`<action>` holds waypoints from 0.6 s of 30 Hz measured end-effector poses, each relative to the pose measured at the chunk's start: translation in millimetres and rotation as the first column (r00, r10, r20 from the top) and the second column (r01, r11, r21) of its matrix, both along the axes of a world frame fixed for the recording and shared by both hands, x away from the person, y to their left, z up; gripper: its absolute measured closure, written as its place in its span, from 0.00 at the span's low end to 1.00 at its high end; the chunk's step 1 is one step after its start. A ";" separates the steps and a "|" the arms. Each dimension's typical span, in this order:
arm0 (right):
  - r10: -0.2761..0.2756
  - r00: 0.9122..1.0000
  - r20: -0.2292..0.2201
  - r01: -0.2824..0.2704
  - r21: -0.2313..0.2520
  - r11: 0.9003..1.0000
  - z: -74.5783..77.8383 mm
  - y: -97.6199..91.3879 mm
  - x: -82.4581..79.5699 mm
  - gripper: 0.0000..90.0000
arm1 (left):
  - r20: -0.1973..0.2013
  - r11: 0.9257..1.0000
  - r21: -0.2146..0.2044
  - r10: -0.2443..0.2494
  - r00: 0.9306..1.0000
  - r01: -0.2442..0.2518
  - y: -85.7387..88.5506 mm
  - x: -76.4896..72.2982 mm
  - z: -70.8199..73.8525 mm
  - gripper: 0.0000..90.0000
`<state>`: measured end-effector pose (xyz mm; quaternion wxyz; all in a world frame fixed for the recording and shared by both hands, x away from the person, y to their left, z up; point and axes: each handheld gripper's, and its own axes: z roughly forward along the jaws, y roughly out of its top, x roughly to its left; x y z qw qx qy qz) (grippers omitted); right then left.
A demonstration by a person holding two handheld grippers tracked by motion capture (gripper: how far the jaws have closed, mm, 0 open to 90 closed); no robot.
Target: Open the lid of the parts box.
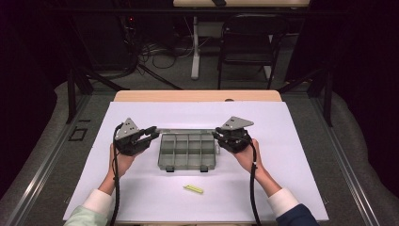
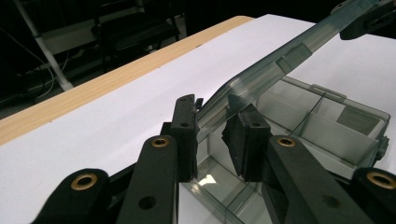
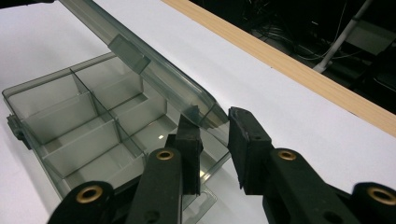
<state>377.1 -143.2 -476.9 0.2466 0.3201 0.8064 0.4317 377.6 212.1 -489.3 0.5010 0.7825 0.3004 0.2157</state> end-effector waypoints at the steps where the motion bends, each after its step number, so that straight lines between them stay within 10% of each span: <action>1: -0.002 1.000 -0.006 0.002 -0.002 1.000 1.1 0.2 0.8 0.83 | -0.002 1.000 0.001 0.001 1.000 -0.001 0.2 2.1 1.0 0.82; 18: -0.042 0.999 -0.024 0.042 0.003 0.999 7.8 3.3 22.0 0.87 | -0.029 0.999 -0.015 0.028 0.999 -0.028 -0.2 23.3 7.9 0.88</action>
